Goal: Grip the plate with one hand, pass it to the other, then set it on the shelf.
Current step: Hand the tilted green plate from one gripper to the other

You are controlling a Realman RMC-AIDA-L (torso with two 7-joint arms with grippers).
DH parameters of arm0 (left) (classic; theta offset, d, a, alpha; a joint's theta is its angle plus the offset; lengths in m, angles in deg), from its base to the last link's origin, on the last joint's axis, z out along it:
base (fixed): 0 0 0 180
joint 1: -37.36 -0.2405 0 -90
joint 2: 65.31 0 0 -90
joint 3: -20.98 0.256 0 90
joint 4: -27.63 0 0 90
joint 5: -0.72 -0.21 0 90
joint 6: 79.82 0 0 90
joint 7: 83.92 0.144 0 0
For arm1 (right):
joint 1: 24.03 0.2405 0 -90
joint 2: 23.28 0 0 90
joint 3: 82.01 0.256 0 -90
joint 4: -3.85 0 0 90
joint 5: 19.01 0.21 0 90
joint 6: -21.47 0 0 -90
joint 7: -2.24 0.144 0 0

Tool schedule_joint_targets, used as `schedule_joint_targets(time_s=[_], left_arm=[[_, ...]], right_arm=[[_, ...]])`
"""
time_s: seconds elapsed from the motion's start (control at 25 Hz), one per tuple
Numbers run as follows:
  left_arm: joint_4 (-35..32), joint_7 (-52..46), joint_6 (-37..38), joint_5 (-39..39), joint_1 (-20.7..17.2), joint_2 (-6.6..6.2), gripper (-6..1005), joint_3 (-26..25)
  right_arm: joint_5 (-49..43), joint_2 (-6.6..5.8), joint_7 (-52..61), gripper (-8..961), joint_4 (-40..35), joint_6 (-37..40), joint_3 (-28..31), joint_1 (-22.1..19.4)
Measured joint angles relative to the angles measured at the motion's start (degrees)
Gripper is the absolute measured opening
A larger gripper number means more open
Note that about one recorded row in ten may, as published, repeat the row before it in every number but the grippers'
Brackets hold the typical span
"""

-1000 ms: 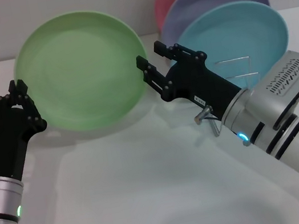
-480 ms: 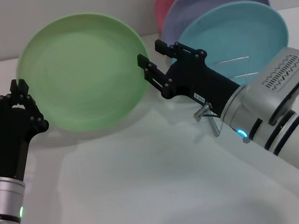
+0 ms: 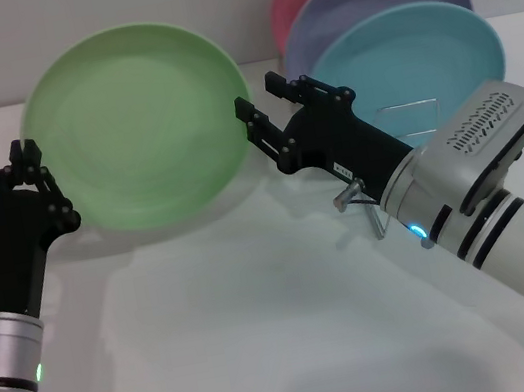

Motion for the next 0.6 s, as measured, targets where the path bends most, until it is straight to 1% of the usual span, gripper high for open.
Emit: schedule_joint_targets(time_s=[0.2, 0.36, 0.6], left_arm=[[0.1, 0.4, 0.4, 0.2, -0.2, 0.00, 32, 0.2], [1.3, 3.9, 0.4, 0.4, -0.6, 0.00, 32, 0.2], [1.8, 5.2, 0.1, 1.2, -0.7, 0.01, 32, 0.2]], right_arm=[[0.0, 0.00, 0.0, 464, 0.0, -0.3, 0.0, 0.1], [0.0, 0.00, 0.0, 464, 0.0, -1.4, 0.3, 0.6], [0.0, 0.00, 0.0, 464, 0.1, -2.5, 0.6, 1.2]])
